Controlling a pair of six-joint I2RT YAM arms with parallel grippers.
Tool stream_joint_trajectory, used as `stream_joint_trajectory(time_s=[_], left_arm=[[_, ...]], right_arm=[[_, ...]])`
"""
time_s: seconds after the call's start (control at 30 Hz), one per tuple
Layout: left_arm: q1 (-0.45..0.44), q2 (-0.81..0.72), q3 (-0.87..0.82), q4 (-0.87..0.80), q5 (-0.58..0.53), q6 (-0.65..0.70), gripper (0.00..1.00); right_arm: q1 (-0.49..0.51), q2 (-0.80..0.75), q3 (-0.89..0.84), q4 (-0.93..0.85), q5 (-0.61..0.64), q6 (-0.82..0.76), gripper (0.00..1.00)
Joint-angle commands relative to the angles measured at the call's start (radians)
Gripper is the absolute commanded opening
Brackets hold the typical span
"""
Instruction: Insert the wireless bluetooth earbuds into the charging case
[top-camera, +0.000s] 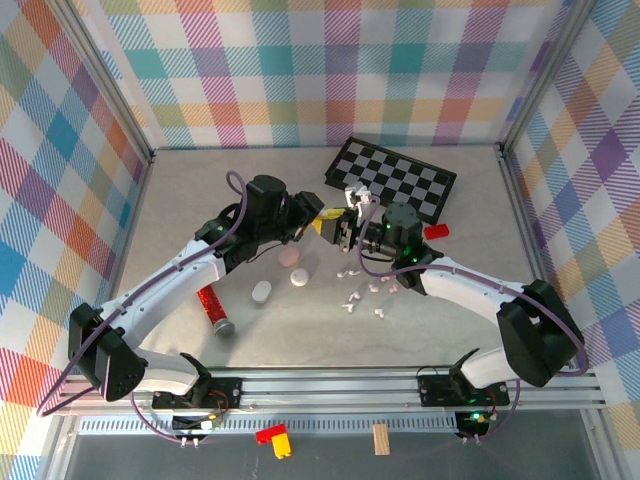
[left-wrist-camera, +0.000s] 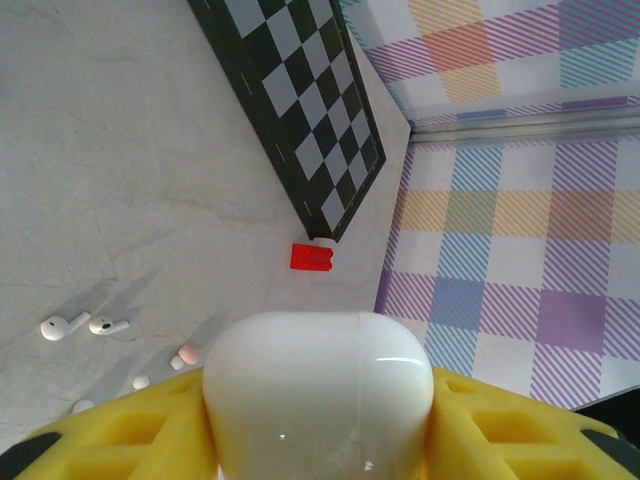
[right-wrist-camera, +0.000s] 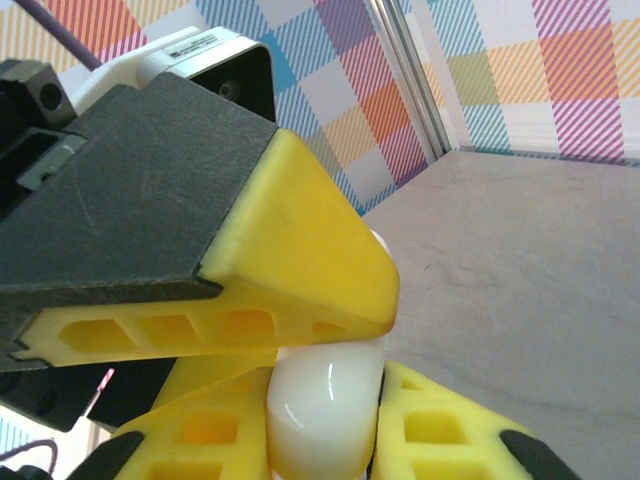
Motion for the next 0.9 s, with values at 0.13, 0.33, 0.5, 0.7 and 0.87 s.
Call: stream_joint_trajectory(time_s=[0.13, 0.33, 0.5, 0.7, 0.87], left_arm=[[0.002, -0.03, -0.028, 0.041, 0.042, 0.039, 0.73], [0.047, -0.075, -0.063, 0.165, 0.059, 0.2, 0.98], [0.092, -0.123, -0.068, 0.231, 0.157, 0.547, 1.0], [0.092, -0.162, -0.073, 0.167, 0.282, 1.016, 1.0], [0.092, -0.193, -0.127, 0.212, 0.388, 1.192, 0.98]], right_arm=[[-0.02, -0.034, 0.016, -0.027, -0.035, -0.051, 0.13], [-0.08, -0.055, 0.016, -0.115, -0.127, -0.087, 0.11], [-0.154, -0.106, 0.019, -0.253, -0.212, -0.166, 0.14], [-0.256, -0.203, 0.074, -0.52, -0.342, -0.299, 0.09], [-0.283, -0.257, 0.185, -0.827, -0.402, -0.487, 0.07]])
